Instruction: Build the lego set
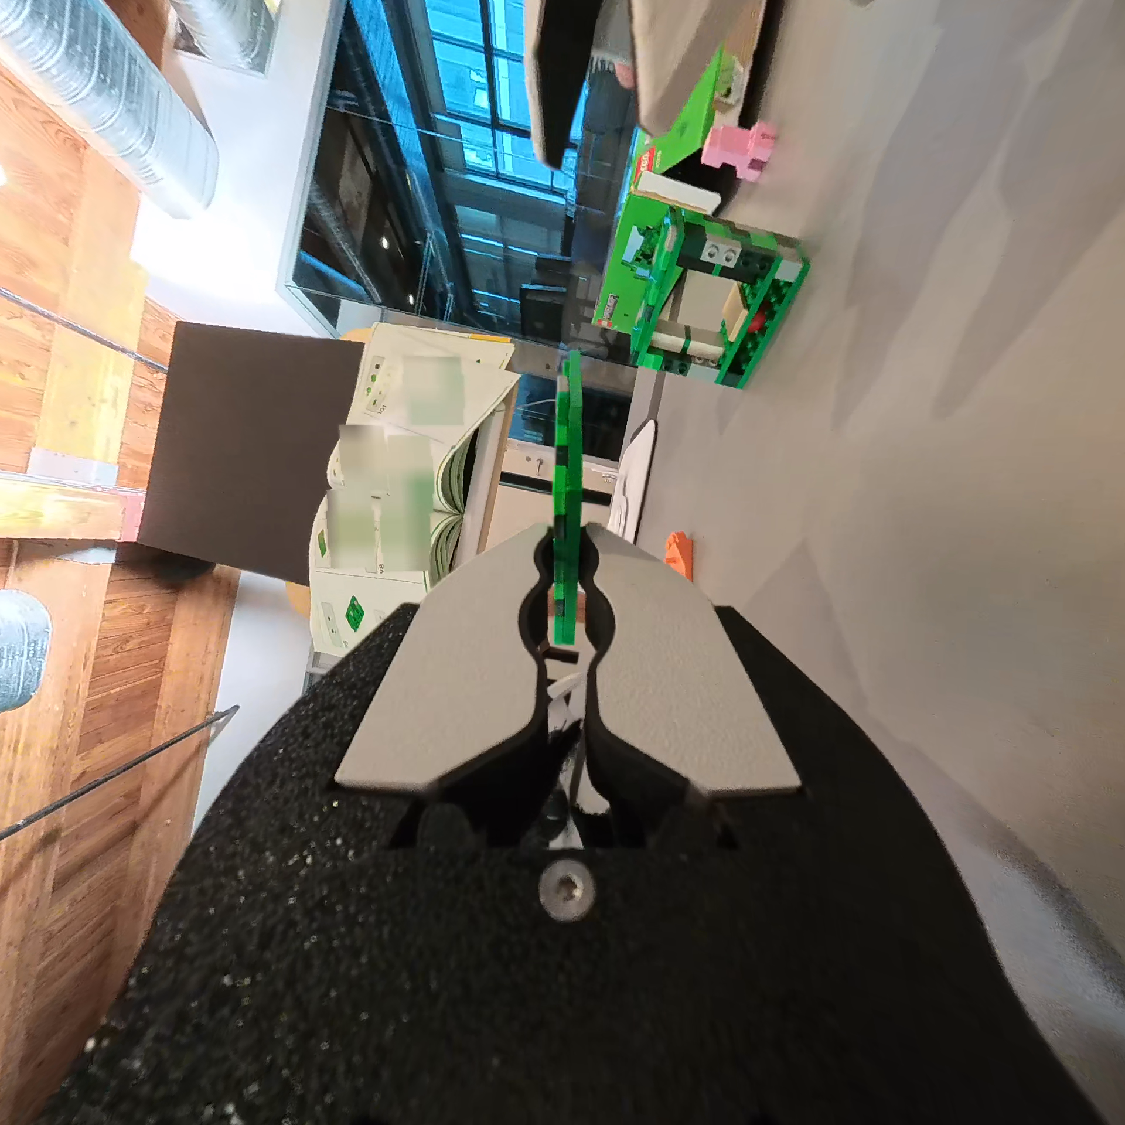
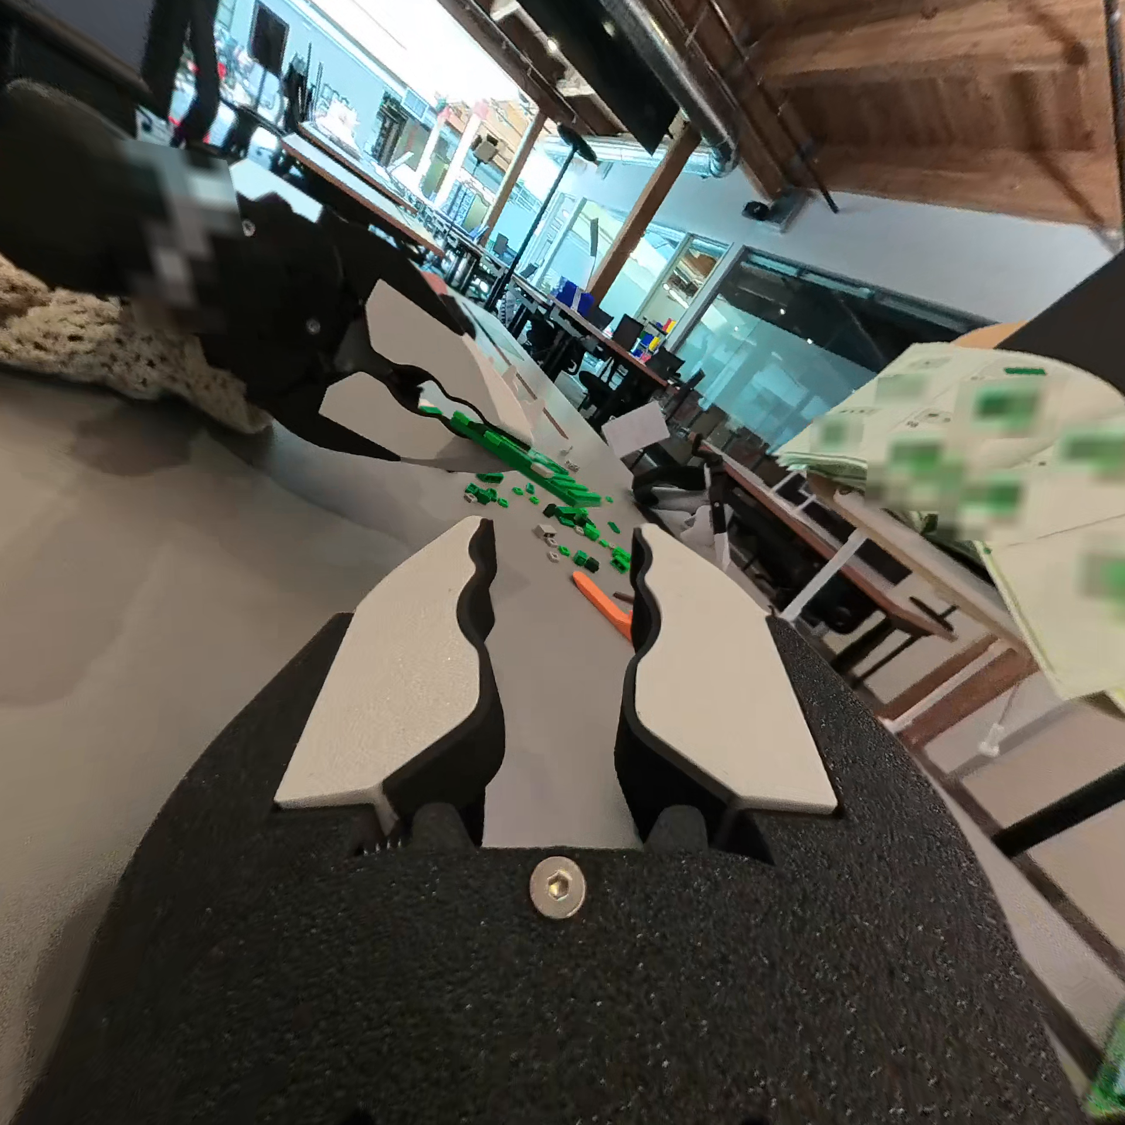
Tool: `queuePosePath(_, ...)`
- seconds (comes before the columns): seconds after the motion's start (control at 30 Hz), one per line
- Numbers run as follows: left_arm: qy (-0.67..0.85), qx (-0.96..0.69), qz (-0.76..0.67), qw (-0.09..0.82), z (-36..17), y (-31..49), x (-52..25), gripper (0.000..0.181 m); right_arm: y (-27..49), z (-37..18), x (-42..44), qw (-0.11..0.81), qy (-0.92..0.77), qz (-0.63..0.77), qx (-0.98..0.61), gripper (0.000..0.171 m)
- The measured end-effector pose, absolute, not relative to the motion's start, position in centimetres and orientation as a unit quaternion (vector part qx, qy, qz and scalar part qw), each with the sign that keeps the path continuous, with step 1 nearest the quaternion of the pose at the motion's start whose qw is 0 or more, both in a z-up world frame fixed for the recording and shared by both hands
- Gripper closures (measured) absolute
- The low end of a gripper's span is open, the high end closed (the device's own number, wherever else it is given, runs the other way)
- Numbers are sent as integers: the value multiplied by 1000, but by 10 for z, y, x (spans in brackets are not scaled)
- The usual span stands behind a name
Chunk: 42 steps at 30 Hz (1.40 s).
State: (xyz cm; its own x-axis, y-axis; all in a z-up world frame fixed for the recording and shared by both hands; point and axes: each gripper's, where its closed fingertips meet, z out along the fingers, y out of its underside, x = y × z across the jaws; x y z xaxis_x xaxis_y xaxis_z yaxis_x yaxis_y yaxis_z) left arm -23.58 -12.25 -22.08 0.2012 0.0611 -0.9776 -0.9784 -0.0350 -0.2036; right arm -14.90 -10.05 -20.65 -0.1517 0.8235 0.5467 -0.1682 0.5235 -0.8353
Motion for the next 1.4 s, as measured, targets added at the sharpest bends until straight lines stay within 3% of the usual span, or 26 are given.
queuePosePath(0.5,448,-538,478,531,-227,-121,-229,175,-78,-202,-153,570,-594,466,-324,143)
queuePosePath(1.4,471,-498,496,534,-221,-122,-215,176,-72,-201,-155,561,-583,484,-335,149)
